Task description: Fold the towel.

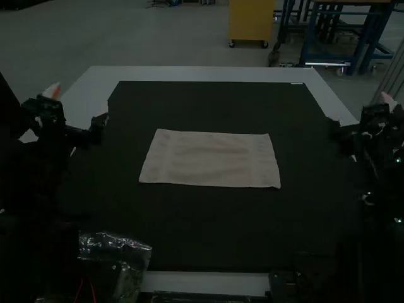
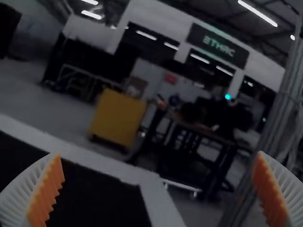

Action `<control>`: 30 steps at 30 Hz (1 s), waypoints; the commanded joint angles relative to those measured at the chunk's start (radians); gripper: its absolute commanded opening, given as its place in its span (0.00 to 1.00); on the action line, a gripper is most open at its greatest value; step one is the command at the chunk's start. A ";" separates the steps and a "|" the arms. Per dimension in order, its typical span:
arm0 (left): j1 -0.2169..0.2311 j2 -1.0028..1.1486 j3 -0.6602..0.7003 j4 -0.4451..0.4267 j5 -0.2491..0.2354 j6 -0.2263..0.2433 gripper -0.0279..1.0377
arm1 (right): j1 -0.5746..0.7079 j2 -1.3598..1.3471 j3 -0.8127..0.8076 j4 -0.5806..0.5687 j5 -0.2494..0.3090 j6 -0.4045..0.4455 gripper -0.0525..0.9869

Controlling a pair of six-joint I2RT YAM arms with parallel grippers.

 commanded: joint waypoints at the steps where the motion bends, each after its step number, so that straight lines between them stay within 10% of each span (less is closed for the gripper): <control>1: -0.003 0.139 0.099 0.007 0.015 -0.075 0.91 | -0.026 0.179 0.174 -0.016 0.016 0.254 0.92; 8: 0.037 0.646 0.307 -0.023 0.028 -0.273 0.93 | -0.034 0.648 0.412 -0.107 -0.046 0.498 0.92; 14: 0.124 1.056 0.389 -0.111 0.121 -0.277 0.92 | -0.032 0.901 0.453 -0.191 -0.149 0.503 0.92; 26: 0.149 1.301 0.424 -0.054 0.220 -0.270 0.93 | 0.017 0.932 0.372 -0.145 -0.015 0.360 0.92; 30: 0.147 1.326 0.435 -0.022 0.234 -0.271 0.93 | 0.044 0.961 0.361 -0.184 -0.107 0.360 0.92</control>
